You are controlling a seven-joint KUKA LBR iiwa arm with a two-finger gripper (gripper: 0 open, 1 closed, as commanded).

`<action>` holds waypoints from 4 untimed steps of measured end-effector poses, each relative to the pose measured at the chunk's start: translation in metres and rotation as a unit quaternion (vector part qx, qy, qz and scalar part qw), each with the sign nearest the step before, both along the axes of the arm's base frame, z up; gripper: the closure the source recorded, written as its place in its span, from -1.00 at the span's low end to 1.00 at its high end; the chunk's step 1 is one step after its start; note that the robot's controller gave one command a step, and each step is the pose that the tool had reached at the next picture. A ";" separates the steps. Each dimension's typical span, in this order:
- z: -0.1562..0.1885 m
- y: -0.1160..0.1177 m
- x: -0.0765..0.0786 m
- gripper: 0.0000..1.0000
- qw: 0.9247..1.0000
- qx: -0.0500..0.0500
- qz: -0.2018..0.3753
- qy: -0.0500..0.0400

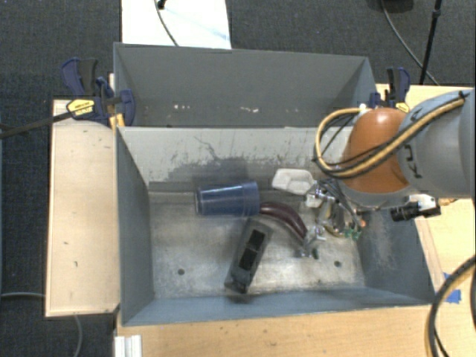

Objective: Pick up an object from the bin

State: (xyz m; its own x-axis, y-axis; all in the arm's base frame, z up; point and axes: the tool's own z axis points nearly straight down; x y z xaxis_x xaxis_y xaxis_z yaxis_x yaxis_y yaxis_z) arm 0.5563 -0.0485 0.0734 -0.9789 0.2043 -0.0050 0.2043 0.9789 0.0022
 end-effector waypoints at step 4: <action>0.007 -0.001 0.002 1.00 1.000 -0.001 -0.001 -0.002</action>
Offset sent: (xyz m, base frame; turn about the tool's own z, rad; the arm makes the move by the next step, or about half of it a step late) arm 0.0000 0.0000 0.0000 0.0000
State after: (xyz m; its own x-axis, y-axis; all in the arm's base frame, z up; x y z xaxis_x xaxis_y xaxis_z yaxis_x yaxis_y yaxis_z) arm 0.5587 -0.0494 0.0805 -0.9786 0.2057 -0.0091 0.2057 0.9786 0.0006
